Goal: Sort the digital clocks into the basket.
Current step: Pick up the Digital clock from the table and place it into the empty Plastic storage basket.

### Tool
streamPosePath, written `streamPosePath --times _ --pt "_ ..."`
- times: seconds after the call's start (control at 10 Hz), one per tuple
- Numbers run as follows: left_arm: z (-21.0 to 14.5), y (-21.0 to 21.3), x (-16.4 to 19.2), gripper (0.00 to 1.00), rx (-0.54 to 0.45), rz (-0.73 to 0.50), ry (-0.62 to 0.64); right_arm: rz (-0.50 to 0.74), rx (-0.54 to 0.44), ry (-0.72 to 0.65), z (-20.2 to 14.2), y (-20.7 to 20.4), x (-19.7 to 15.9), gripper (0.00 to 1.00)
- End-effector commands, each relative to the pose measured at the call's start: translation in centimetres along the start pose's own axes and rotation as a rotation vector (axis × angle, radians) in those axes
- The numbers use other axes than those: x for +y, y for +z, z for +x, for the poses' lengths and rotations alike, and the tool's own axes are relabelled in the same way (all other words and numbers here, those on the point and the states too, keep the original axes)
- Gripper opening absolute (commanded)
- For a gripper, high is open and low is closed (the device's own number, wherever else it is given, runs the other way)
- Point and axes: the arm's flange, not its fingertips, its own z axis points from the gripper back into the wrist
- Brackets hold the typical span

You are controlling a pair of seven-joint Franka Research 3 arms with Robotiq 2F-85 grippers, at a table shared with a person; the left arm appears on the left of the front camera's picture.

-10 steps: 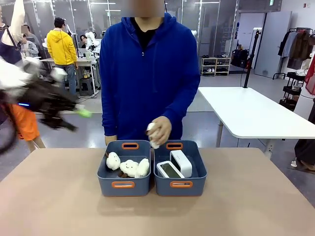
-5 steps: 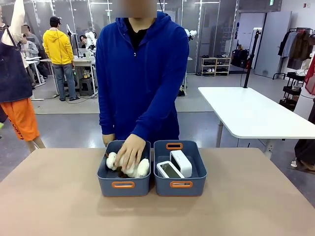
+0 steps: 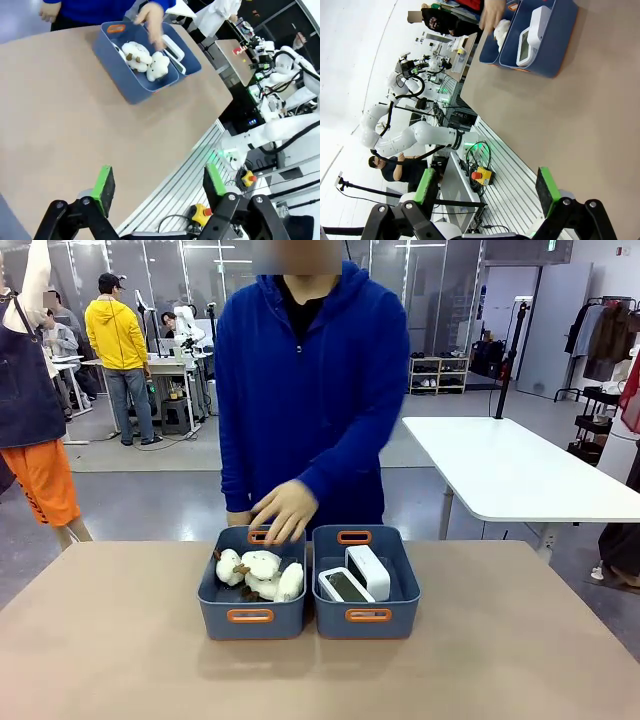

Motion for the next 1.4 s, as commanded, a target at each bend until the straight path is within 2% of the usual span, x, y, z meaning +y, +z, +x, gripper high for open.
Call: streamPosePath --times 0.0,1.3 --pt "1.12 -1.5 -0.91 0.9 0.036 -0.017 0.036 0.0 0.004 0.022 -0.2 -0.08 0.11 1.0" --pt "1.12 -1.5 -0.91 0.9 0.036 -0.017 0.036 0.0 0.004 0.022 -0.2 -0.08 0.11 1.0"
